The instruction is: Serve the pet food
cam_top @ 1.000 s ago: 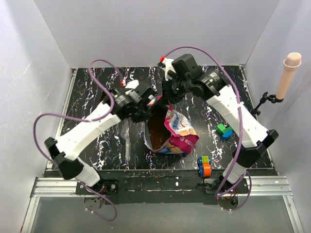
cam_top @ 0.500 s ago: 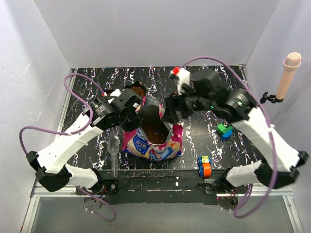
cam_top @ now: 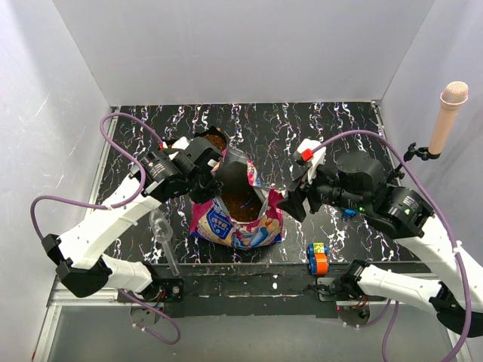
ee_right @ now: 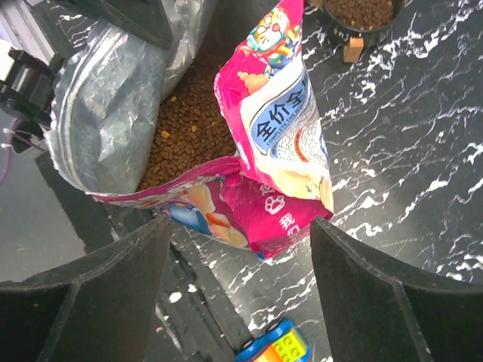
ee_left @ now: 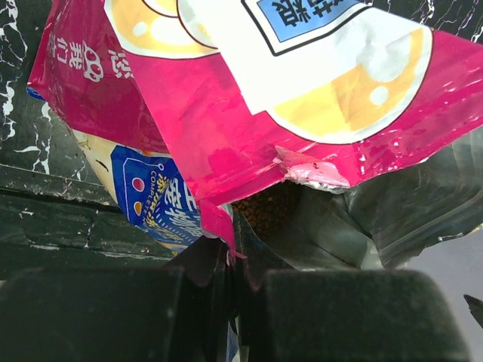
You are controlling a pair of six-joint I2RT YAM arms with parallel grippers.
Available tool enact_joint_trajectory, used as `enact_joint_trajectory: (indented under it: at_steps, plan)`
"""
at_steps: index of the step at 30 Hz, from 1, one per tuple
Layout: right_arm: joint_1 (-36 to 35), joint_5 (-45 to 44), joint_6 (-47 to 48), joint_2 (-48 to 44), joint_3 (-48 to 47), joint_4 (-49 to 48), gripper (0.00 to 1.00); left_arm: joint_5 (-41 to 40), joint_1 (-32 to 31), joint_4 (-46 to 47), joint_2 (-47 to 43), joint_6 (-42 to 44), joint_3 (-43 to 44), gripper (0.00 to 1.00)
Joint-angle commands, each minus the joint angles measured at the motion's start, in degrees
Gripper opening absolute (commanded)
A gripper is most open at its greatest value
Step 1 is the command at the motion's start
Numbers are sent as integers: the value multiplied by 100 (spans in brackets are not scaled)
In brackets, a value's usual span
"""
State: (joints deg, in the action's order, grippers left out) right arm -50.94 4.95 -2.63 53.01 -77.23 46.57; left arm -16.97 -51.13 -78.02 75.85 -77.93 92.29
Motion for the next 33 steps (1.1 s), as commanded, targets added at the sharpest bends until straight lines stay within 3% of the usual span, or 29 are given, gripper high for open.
enact_joint_trajectory:
  at_steps: [1,6,11,12,16,18,21,25,28,31,33]
  plan:
    - [-21,120,816,-20,533,-1412,79,-96,-28,683,-194,6,377,0]
    - [-30,936,1826,244,894,-1765,70,-113,-28,639,-247,94,377,0]
    - [-21,1323,2083,323,1149,-2467,62,-166,-28,595,-255,217,447,0]
    - [-30,1359,2065,411,1132,-2520,56,-201,-28,560,-221,234,509,0]
    - [-92,1237,2109,727,912,-2126,12,-525,-28,481,-98,348,807,0]
    - [-92,817,1952,649,973,-2073,1,-762,-28,376,43,428,1053,0]
    - [-83,254,1890,168,1314,-2159,1,-1438,-28,-263,271,201,1545,0]
    - [-83,-467,1644,-720,1807,-2537,1,-2458,-2,-1618,273,-1072,1766,0]
    - [-83,-715,1459,-1152,2027,-2582,1,-2618,208,-1358,-17,-1234,1591,0]
    - [-83,-601,1257,-1153,2054,-2398,1,-2268,349,-348,-229,-358,1450,2]
    - [-83,-748,986,-1057,1984,-2442,1,-1917,350,-48,-273,13,1484,22]
